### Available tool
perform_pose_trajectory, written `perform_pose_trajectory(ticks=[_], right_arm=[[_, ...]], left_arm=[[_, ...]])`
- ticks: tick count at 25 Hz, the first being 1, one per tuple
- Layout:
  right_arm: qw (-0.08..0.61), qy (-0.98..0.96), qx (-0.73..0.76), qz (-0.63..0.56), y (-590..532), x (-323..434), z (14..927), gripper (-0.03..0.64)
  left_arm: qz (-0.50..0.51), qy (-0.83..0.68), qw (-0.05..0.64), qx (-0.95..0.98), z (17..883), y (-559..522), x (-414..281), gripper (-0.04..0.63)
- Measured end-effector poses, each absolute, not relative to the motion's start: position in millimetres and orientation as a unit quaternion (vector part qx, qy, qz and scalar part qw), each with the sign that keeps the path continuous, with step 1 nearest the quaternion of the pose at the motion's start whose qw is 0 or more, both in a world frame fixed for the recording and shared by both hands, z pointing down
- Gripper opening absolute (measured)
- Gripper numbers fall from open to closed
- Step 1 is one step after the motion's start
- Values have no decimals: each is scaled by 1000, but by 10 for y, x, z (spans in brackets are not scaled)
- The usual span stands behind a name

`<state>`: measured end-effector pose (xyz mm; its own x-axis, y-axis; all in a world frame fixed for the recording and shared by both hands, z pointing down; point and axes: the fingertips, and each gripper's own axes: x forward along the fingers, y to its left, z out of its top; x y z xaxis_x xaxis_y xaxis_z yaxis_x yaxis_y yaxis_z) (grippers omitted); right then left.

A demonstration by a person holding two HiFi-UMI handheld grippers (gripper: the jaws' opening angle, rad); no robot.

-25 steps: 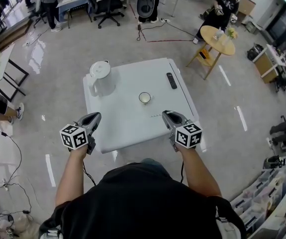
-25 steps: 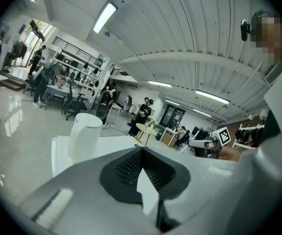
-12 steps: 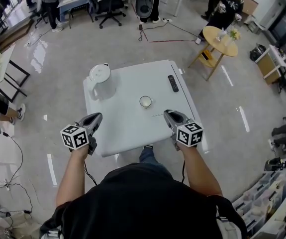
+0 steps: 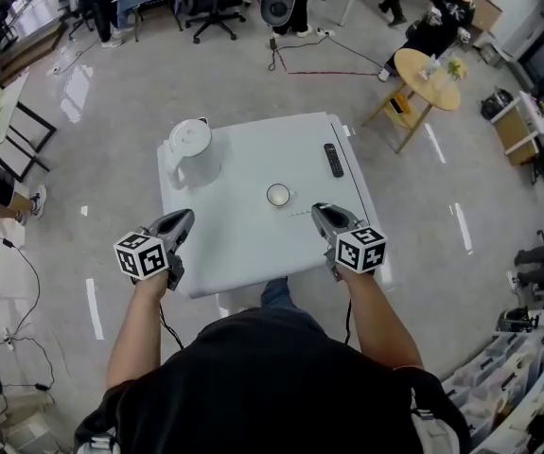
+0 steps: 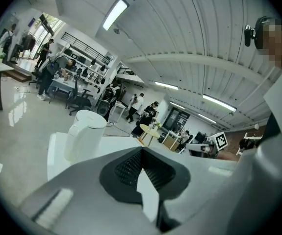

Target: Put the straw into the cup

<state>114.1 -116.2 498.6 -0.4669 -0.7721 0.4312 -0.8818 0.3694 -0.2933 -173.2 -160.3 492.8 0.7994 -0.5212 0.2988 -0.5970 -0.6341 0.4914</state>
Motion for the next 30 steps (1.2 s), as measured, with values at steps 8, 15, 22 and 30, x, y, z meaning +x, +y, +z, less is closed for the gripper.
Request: perform_pose_trajectory(ticks=[8, 15, 22, 30], right_arm=[[119, -824, 492, 255, -1414, 1089, 5104, 52], [127, -824, 485, 264, -1615, 1092, 5228, 52], [136, -824, 477, 274, -1796, 1114, 5378, 52], [146, -823, 467, 288, -1913, 1205, 5548, 52]], left_arm=[[56, -319, 303, 896, 4993, -1760, -1762, 0], [56, -324, 319, 889, 5101, -1857, -1763, 0], [58, -328, 329, 884, 5186, -1984, -1707, 1], [61, -335, 340, 877, 5268, -2067, -1574, 2]])
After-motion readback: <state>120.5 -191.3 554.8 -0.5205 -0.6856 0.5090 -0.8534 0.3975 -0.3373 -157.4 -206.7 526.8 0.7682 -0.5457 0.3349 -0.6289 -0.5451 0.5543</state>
